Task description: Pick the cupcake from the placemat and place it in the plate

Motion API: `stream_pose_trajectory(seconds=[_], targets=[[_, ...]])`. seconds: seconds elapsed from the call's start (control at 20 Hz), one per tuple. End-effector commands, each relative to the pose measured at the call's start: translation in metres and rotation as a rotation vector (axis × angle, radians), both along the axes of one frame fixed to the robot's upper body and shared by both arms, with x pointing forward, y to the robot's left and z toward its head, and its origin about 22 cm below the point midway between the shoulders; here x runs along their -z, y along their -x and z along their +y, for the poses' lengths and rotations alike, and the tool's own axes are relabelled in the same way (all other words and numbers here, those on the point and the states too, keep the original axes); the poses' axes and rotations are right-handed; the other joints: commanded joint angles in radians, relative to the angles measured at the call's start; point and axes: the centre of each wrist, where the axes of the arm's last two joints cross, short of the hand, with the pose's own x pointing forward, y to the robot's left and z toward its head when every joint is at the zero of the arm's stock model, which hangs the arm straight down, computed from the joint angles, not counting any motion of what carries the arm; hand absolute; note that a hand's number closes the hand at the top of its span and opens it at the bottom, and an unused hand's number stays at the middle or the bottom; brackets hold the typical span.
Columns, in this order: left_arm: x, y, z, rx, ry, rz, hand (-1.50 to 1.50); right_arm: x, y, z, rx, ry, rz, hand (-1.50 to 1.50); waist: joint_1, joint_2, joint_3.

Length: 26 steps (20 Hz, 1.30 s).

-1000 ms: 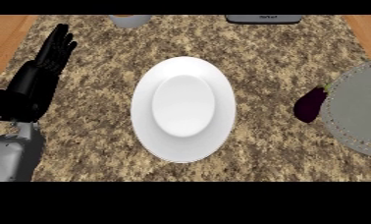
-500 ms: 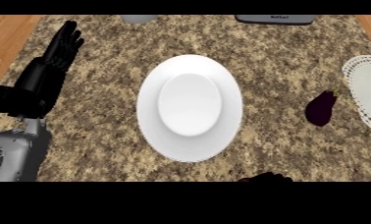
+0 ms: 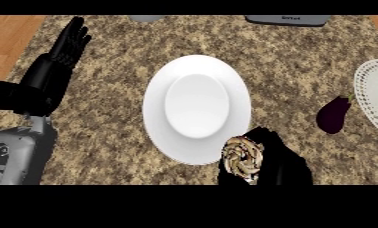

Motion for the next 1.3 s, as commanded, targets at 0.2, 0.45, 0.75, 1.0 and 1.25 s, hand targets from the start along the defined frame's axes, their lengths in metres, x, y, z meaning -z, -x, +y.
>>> stream_pose_trajectory(seconds=[0.2, 0.45, 0.75, 1.0, 1.25], targets=[[0.004, 0.001, -0.003, 0.023, 0.011, -0.001, 0.0, 0.011, -0.085, 0.014, 0.206, -0.181, 0.077, -1.5, 0.022, -0.005, 0.003], [-0.001, -0.011, -0.007, 0.019, 0.005, 0.003, 0.0, 0.011, -0.128, 0.021, 0.144, -0.279, 0.041, -1.5, 0.016, -0.001, 0.005], [0.005, -0.008, -0.005, 0.034, -0.006, 0.012, 0.0, 0.002, -0.157, 0.031, 0.127, -0.377, -0.192, -1.5, 0.014, -0.012, 0.004], [0.016, -0.004, 0.001, -0.002, 0.01, 0.019, 0.0, 0.006, -0.165, 0.031, 0.141, -0.53, -0.334, -1.5, -0.006, -0.017, 0.003], [0.009, -0.007, 0.021, -0.049, -0.008, 0.021, 0.0, 0.014, -0.153, 0.036, 0.179, -0.622, -0.374, -1.5, -0.048, -0.029, 0.002]])
